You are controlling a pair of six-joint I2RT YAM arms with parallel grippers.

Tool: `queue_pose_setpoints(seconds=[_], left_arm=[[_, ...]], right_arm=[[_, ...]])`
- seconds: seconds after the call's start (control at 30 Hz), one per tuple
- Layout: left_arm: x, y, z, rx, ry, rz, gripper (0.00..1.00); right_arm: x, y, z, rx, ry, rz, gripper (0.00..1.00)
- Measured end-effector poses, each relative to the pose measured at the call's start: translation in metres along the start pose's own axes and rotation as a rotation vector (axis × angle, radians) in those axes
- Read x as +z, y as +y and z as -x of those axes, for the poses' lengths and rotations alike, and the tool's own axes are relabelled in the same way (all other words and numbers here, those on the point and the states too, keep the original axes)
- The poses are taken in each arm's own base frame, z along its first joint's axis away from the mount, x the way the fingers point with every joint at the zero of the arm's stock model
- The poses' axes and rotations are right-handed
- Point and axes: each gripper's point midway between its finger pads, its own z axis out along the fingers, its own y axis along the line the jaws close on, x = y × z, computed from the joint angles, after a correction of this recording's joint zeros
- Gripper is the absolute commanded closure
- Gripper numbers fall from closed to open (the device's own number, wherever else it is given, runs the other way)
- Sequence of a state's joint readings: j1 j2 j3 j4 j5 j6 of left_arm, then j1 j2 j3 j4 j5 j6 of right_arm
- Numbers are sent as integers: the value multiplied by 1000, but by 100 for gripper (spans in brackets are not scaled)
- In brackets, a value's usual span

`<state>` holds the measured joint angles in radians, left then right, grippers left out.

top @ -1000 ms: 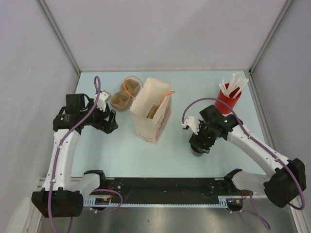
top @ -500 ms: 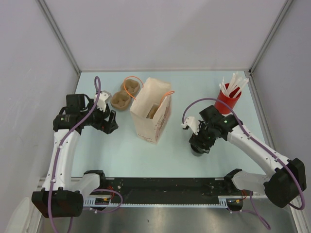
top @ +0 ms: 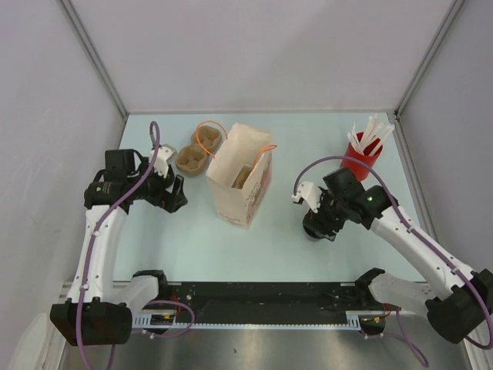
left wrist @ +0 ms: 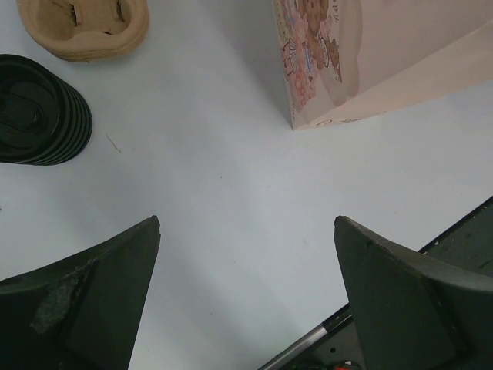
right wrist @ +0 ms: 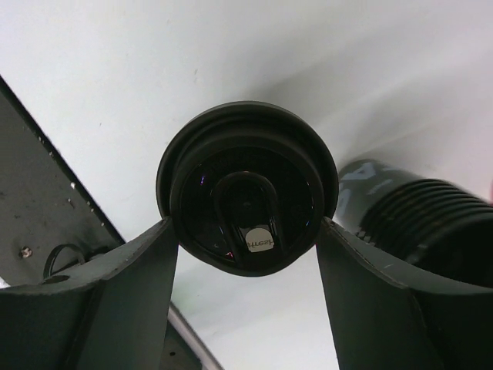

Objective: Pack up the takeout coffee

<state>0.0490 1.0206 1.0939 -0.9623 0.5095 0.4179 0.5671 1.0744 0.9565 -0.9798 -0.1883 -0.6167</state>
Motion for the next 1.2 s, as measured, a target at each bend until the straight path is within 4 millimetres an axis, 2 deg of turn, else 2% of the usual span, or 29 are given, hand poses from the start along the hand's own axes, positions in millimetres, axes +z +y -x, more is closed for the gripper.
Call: queue_pose_setpoints(seconds=[0.3,0.73,0.9,1.07,1.2], left_arm=[[0,0,0,0,0,0,0],[0,0,0,-2,0,1,1],[0,0,0,-2,0,1,1],[0,0,0,-3,-3,2,1],[-1,0,0,-7,-5,3,1]], right_arm=[[-50,-33,50,-20,-164,-135,58],[-149,-112,144,-32,-437,-469,60],[-176,-137,180,-27,-543,-563,60],[-197,-149,222,-30,-646,-598,61],[-202,-139,262,-57,-715,-555,61]])
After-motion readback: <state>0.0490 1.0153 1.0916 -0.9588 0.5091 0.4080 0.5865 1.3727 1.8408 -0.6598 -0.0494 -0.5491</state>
